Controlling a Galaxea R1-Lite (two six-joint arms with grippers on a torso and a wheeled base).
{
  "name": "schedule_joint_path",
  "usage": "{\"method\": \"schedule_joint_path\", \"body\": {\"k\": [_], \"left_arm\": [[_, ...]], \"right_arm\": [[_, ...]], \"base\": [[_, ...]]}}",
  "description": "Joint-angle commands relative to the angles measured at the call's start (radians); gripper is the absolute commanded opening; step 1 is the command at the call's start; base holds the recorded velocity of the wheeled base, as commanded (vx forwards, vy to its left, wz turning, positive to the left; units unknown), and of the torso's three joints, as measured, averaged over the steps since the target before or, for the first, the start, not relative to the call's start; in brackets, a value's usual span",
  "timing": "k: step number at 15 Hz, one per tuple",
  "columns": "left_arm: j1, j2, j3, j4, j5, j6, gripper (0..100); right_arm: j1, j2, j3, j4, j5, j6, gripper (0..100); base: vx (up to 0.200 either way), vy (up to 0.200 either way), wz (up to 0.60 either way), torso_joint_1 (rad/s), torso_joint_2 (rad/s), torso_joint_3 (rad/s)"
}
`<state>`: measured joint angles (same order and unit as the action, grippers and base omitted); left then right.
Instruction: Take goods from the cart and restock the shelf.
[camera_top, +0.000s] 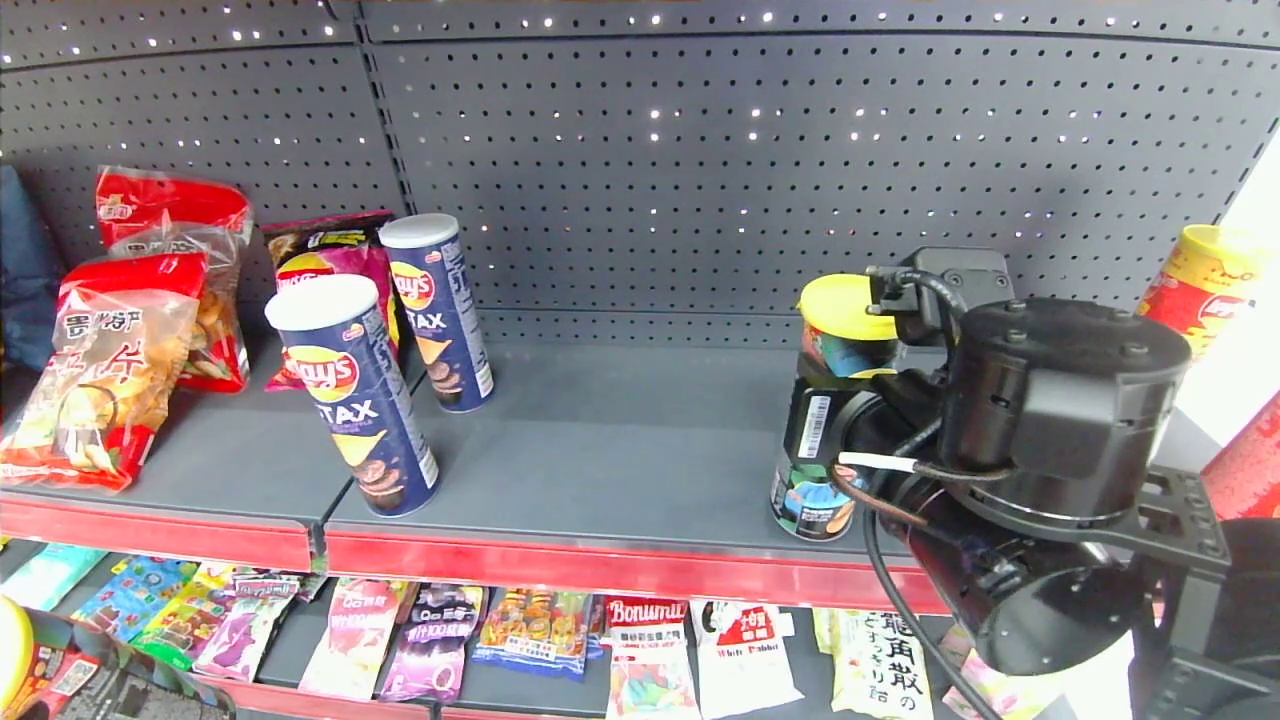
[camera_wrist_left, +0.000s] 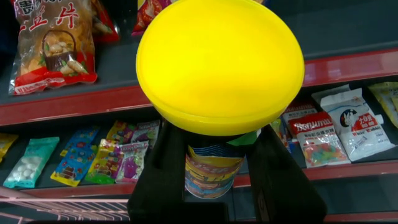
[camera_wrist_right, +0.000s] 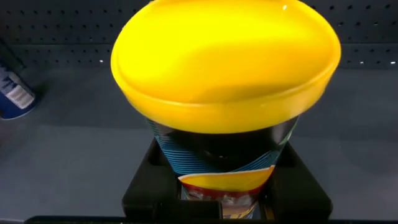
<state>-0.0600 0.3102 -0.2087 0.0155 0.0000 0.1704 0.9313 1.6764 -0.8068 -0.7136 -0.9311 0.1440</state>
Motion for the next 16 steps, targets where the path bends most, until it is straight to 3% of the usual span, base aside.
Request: {"method": "schedule_joint_path", "body": {"k": [1,13,16], "left_arm": [[0.000,0.000,0.000,0.000,0.000,0.000,0],[0.002,-0.016,0.015,0.000,0.000,0.000,0],[0.000,-0.022,0.022,0.000,0.000,0.000,0]], "right_arm": [[0.004,0.013,-0.003,-0.001,-0.003,-0.001,0],[0.031,0.029,-0.017,-0.003,-0.002,0.026,0],[0.027,0.062,-0.052,-0.007,-0.081,0.046,0]], "base": [[0.000,0.000,0.00,0.000,0.00,0.000],[0.000,0.000,0.00,0.000,0.00,0.000],[0.000,0.000,0.00,0.000,0.00,0.000]]}}
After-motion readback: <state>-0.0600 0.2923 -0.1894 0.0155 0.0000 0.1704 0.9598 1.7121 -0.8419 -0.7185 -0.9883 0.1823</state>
